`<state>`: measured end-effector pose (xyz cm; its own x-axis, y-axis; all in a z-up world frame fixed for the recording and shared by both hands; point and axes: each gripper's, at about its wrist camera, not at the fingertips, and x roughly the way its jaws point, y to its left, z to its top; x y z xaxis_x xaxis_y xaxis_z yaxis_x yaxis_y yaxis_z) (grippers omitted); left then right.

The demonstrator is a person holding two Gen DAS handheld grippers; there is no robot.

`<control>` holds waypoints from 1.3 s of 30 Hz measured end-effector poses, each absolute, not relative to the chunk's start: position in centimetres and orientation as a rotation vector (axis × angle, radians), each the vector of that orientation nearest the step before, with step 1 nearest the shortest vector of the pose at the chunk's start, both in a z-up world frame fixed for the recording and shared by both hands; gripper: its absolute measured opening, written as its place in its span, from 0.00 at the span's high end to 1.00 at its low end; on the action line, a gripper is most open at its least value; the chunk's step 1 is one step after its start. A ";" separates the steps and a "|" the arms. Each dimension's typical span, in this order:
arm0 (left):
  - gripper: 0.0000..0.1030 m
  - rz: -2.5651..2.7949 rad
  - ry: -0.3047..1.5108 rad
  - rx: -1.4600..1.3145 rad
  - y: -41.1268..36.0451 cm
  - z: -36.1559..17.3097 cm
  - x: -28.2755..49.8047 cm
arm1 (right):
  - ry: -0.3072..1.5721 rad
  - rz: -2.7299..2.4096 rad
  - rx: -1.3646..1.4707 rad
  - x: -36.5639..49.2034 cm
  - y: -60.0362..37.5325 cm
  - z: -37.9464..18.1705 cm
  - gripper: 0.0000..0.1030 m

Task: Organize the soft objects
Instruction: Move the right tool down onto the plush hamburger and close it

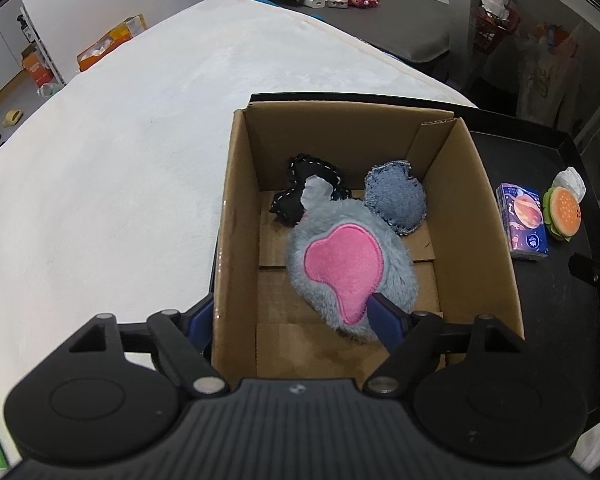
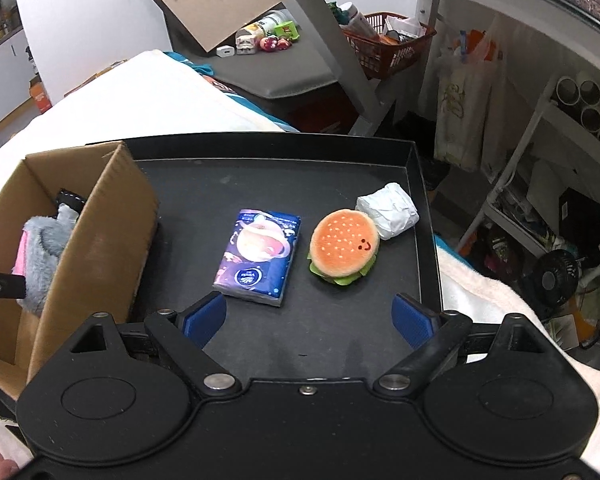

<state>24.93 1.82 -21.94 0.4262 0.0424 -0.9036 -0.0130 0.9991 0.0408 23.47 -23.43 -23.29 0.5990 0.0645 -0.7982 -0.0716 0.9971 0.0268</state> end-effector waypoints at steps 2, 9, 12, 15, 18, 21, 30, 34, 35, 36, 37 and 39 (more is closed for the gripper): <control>0.23 0.031 1.128 0.030 1.8 -22.0 24.9 | 0.922 0.074 -0.004 23.7 -23.6 -23.4 0.13; 0.22 0.020 1.123 0.029 2.0 -22.0 24.8 | 0.902 0.034 0.015 25.5 -24.1 -23.8 0.16; 0.21 0.018 1.124 0.027 2.0 -22.1 24.9 | 0.908 0.017 0.042 26.4 -24.5 -24.3 0.20; 0.21 0.015 1.125 0.029 1.9 -22.1 25.0 | 0.919 -0.002 0.048 27.2 -24.5 -24.9 0.21; 0.21 0.018 1.127 0.024 2.1 -22.1 25.0 | 0.931 -0.013 0.038 28.0 -24.3 -25.4 0.21; 0.21 0.020 1.127 0.021 2.1 -22.1 25.0 | 0.949 -0.015 0.033 28.6 -24.0 -26.0 0.26; 0.21 0.024 1.125 0.021 2.0 -22.0 24.9 | 1.029 0.011 0.014 28.6 -23.6 -26.1 0.78; 0.21 0.028 1.124 0.025 2.0 -21.9 24.7 | 1.020 0.034 0.000 27.9 -23.6 -25.7 0.81; 0.21 0.031 1.125 0.023 2.1 -21.9 24.6 | 1.018 0.038 -0.004 27.8 -23.6 -25.6 0.81; 0.21 0.033 1.126 0.021 2.1 -21.8 24.6 | 1.016 0.041 -0.007 27.7 -23.6 -25.5 0.81; 0.21 0.035 1.126 0.019 2.2 -21.8 24.6 | 1.015 0.042 -0.007 27.6 -23.6 -25.4 0.81; 0.21 0.035 1.121 0.017 2.2 -21.6 24.5 | 1.008 0.048 -0.003 27.3 -23.7 -25.0 0.82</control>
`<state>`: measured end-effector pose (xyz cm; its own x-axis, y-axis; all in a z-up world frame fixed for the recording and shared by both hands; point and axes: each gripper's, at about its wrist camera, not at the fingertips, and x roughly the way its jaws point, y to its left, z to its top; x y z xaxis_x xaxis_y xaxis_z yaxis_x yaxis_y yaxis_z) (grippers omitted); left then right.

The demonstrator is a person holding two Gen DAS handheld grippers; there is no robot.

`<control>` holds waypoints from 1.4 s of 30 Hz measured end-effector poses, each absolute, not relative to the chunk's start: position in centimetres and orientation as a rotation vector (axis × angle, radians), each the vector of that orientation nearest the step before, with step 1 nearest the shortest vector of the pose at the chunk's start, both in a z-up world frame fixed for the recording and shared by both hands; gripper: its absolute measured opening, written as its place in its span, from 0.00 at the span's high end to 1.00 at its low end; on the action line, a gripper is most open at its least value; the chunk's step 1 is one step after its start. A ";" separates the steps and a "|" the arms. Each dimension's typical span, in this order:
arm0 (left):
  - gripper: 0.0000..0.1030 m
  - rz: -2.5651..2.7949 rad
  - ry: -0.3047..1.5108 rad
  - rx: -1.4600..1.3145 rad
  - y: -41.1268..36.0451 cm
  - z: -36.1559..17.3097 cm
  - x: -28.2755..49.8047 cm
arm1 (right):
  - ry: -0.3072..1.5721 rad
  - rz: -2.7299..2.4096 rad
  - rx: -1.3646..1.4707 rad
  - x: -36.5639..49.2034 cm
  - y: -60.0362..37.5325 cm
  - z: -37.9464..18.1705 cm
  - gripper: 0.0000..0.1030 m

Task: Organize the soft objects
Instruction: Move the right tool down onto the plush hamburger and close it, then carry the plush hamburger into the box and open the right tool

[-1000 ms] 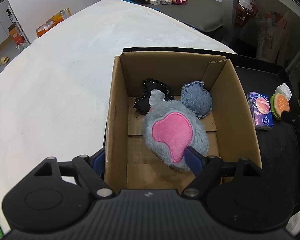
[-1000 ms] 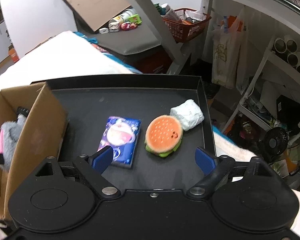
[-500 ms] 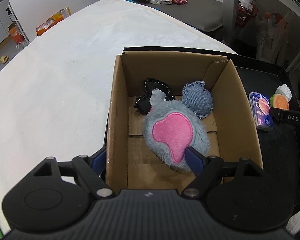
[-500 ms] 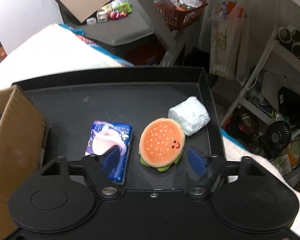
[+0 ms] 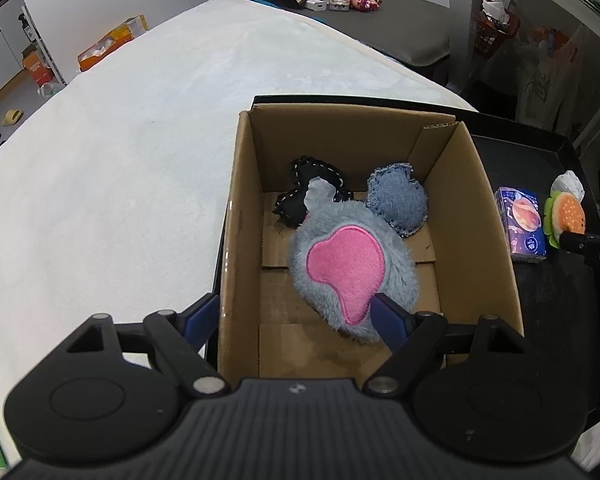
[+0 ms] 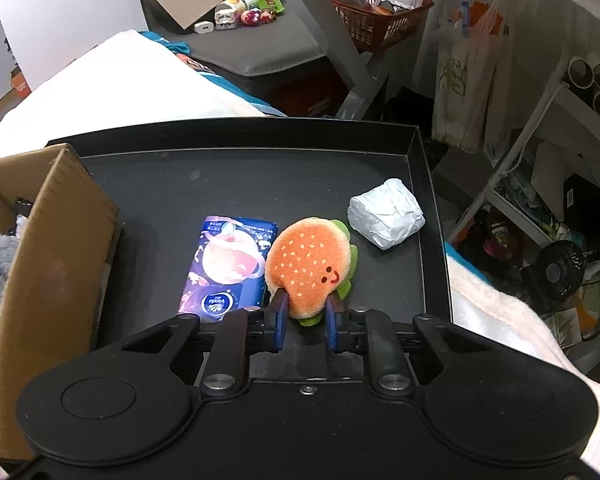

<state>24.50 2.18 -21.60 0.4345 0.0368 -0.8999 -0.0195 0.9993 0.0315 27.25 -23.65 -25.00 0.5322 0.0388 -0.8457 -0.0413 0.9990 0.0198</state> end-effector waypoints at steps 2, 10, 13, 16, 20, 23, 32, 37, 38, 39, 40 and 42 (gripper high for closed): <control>0.21 0.034 1.114 0.016 2.2 -21.4 24.4 | 0.999 0.054 -0.003 26.9 -23.7 -24.5 0.82; 0.21 0.035 1.106 0.000 3.0 -21.0 23.9 | 0.968 0.071 0.009 25.9 -23.3 -22.9 0.82; 0.21 0.039 1.102 -0.010 3.4 -20.8 23.7 | 0.956 0.079 0.009 25.6 -22.8 -22.4 0.82; 0.21 0.036 1.097 -0.019 3.8 -20.6 23.5 | 0.946 0.088 0.004 25.4 -22.1 -21.7 0.82; 0.21 0.035 1.090 -0.027 4.4 -20.5 23.2 | 0.929 0.105 -0.007 25.1 -21.0 -20.7 0.82; 0.21 0.039 1.090 -0.038 5.1 -20.5 23.0 | 0.916 0.120 -0.012 25.0 -20.0 -19.8 0.82; 0.21 0.043 1.093 -0.066 6.7 -20.7 22.5 | 0.864 0.189 -0.031 24.9 -16.5 -17.2 0.82; 0.22 0.034 1.091 -0.069 7.1 -20.9 22.2 | 0.851 0.212 -0.042 25.0 -15.0 -16.5 0.82; 0.22 0.033 1.091 -0.072 7.2 -20.9 22.2 | 0.850 0.216 -0.044 25.0 -14.8 -16.4 0.82; 0.22 0.030 1.091 -0.076 7.3 -20.9 22.2 | 0.851 0.222 -0.046 25.0 -14.5 -16.3 0.82; 0.22 0.029 1.091 -0.079 7.4 -21.0 22.2 | 0.851 0.227 -0.049 25.0 -14.3 -16.2 0.82; 0.23 0.028 1.089 -0.087 7.6 -21.0 22.1 | 0.850 0.235 -0.053 24.9 -13.8 -16.1 0.82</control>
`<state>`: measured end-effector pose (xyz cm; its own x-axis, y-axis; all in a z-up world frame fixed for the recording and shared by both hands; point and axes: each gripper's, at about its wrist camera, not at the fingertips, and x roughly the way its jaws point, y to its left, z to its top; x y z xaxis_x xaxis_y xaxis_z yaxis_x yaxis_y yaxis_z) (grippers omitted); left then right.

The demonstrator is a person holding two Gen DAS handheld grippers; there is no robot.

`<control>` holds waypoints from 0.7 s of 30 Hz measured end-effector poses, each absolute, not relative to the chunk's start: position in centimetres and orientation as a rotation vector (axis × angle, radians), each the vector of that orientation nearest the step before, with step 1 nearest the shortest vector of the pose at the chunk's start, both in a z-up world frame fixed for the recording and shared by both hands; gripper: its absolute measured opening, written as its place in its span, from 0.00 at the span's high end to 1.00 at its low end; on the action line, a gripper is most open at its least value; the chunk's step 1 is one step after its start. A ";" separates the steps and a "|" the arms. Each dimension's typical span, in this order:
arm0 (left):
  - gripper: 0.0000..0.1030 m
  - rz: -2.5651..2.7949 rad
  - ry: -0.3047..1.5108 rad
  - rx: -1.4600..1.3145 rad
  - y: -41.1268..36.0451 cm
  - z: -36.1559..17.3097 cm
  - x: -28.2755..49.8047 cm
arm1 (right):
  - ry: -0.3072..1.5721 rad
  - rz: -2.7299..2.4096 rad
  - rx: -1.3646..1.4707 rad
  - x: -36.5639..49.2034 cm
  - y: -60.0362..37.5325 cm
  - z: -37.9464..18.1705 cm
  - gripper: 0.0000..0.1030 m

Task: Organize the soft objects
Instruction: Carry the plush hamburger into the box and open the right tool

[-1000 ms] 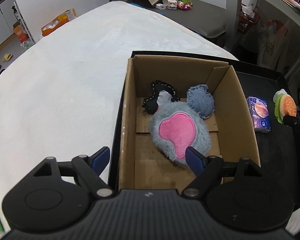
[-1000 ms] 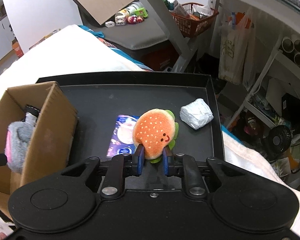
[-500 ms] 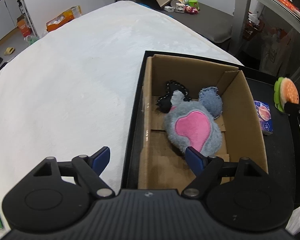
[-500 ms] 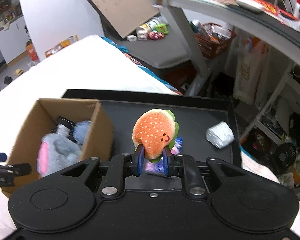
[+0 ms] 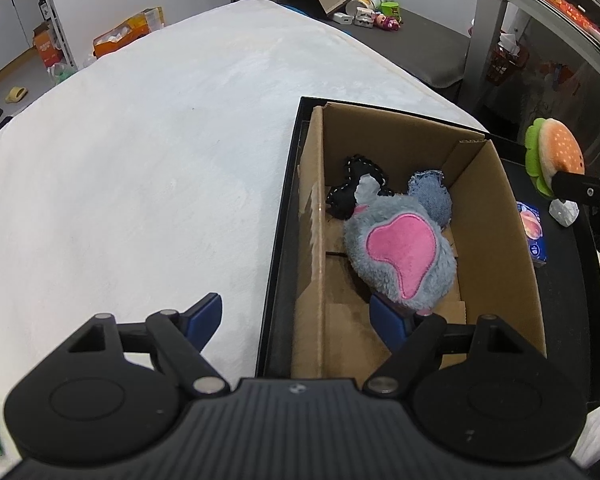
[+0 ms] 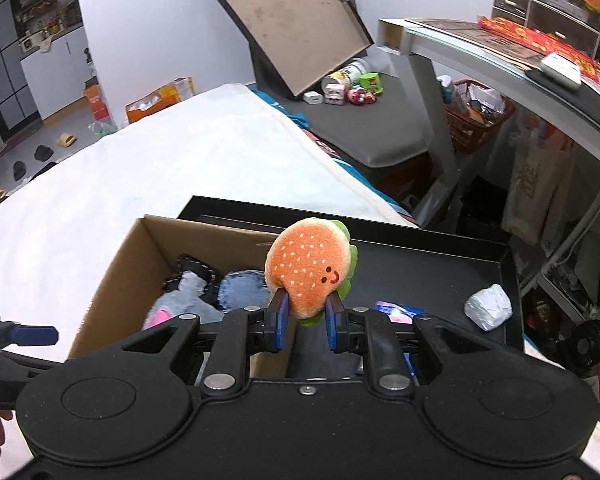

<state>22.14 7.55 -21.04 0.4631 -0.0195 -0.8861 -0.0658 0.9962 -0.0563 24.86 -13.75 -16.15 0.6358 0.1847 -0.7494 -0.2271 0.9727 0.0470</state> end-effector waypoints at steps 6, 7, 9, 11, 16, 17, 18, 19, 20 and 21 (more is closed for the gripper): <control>0.30 0.008 1.089 -0.090 7.5 -21.3 22.0 | 0.853 0.255 -0.062 24.4 -12.3 -15.9 0.81; 0.33 0.006 1.094 -0.090 7.5 -21.4 21.9 | 0.854 0.258 -0.063 24.4 -12.2 -15.9 0.81; 0.41 0.002 1.099 -0.102 7.7 -21.6 21.8 | 0.857 0.263 -0.069 24.2 -11.8 -16.0 0.81; 0.51 -0.001 1.097 -0.105 7.9 -21.7 21.6 | 0.863 0.266 -0.074 24.1 -11.5 -16.1 0.81; 0.61 -0.007 1.096 -0.101 7.9 -21.8 21.4 | 0.874 0.278 -0.082 23.6 -10.8 -16.1 0.81; 0.63 -0.011 1.095 -0.099 7.9 -21.8 21.3 | 0.875 0.281 -0.085 23.5 -10.7 -16.1 0.81; 0.66 -0.014 1.093 -0.100 7.9 -21.8 21.3 | 0.876 0.285 -0.087 23.5 -10.5 -16.1 0.81; 0.69 -0.015 1.092 -0.101 7.9 -21.8 21.3 | 0.878 0.287 -0.089 23.4 -10.4 -16.2 0.81; 0.70 -0.016 1.090 -0.102 7.9 -21.8 21.2 | 0.880 0.288 -0.090 23.4 -10.3 -16.2 0.80; 0.72 -0.015 1.089 -0.103 7.9 -21.8 21.2 | 0.882 0.290 -0.091 23.3 -10.2 -16.2 0.76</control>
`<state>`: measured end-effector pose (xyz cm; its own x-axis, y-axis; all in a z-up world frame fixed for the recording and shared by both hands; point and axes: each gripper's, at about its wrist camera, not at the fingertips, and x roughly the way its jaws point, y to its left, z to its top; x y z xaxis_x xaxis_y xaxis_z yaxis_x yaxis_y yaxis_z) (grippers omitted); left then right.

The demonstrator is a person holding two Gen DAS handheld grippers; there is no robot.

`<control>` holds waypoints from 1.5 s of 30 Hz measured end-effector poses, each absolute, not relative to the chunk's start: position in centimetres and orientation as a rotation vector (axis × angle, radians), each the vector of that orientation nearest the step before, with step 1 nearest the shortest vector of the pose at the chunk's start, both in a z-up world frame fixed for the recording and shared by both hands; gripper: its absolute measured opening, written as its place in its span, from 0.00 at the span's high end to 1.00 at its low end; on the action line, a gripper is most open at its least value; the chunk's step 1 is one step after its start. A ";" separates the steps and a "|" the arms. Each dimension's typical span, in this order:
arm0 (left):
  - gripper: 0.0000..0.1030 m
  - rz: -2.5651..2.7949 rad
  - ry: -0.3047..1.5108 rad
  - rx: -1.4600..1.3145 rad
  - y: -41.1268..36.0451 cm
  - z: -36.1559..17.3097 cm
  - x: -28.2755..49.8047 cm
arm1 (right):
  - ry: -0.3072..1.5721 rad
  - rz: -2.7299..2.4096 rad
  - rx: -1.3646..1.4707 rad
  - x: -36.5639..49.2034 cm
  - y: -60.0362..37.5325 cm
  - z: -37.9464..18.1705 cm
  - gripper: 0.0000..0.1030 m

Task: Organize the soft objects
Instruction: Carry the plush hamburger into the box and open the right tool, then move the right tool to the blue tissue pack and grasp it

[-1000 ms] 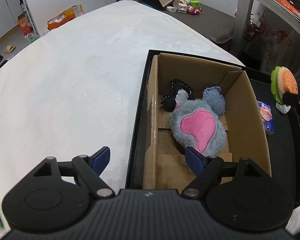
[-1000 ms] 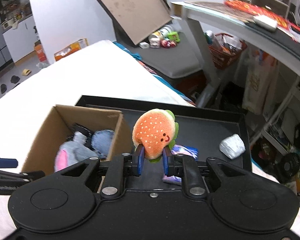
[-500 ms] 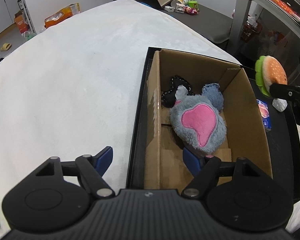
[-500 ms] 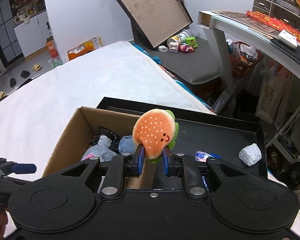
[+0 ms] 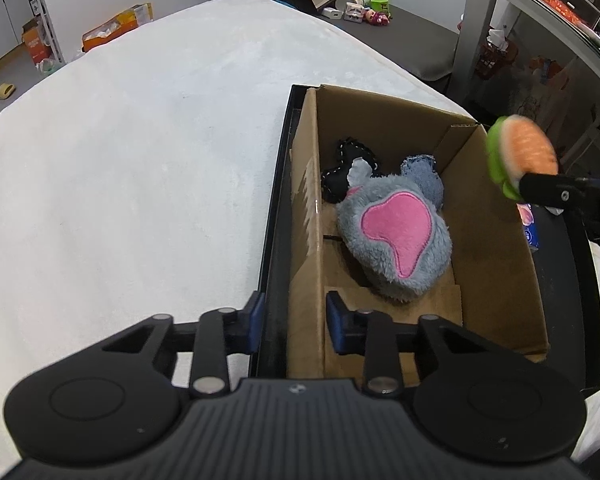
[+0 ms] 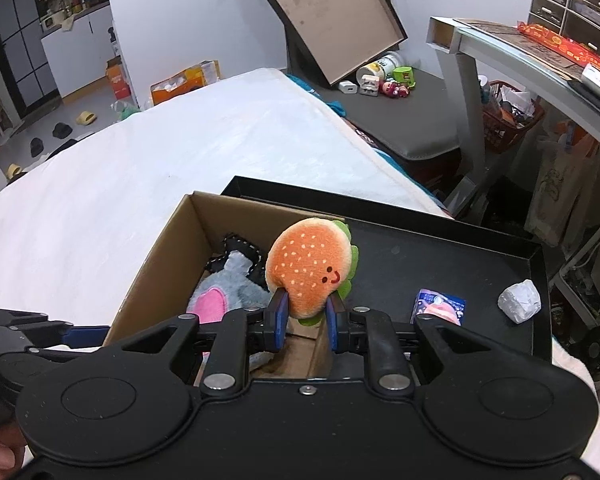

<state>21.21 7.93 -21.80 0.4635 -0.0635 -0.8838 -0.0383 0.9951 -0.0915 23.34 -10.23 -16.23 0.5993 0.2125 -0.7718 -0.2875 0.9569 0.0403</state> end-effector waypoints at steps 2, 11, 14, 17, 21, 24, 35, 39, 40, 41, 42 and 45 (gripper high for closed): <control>0.74 -0.015 1.090 -0.106 8.0 -21.9 21.2 | 0.888 0.287 -0.099 23.3 -10.0 -16.3 0.71; 0.79 -0.016 1.084 -0.112 8.1 -21.8 21.0 | 0.888 0.254 -0.087 23.1 -10.9 -16.1 0.54; 0.79 -0.012 1.077 -0.110 8.1 -21.7 21.0 | 0.892 0.241 -0.083 23.1 -11.4 -16.3 0.54; 0.83 -0.015 1.072 -0.116 8.1 -21.5 21.0 | 0.896 0.229 -0.079 22.9 -11.9 -16.5 0.52; 0.86 -0.013 1.073 -0.104 7.8 -21.6 21.1 | 0.908 0.203 -0.072 22.8 -13.2 -17.0 0.51; 0.86 -0.007 1.068 -0.090 7.4 -21.5 21.3 | 0.918 0.183 -0.064 22.8 -14.3 -17.5 0.50; 0.91 0.064 1.050 -0.068 7.4 -21.5 22.0 | 0.942 0.152 -0.025 23.1 -17.1 -19.1 0.50; 0.91 0.076 1.058 -0.058 7.0 -21.6 22.5 | 0.956 0.148 -0.009 23.5 -17.7 -19.8 0.49; 0.88 0.081 1.063 -0.051 6.8 -21.6 22.7 | 0.960 0.146 -0.004 23.6 -17.9 -20.0 0.49; 0.88 0.081 1.069 -0.045 6.6 -21.7 22.8 | 0.962 0.146 -0.001 23.7 -18.0 -20.1 0.48; 0.88 0.081 1.076 -0.040 6.5 -21.7 23.0 | 0.965 0.145 0.004 23.8 -18.3 -20.3 0.47; 0.82 0.090 1.084 -0.028 6.2 -21.8 23.2 | 0.975 0.139 0.023 24.3 -18.7 -20.9 0.45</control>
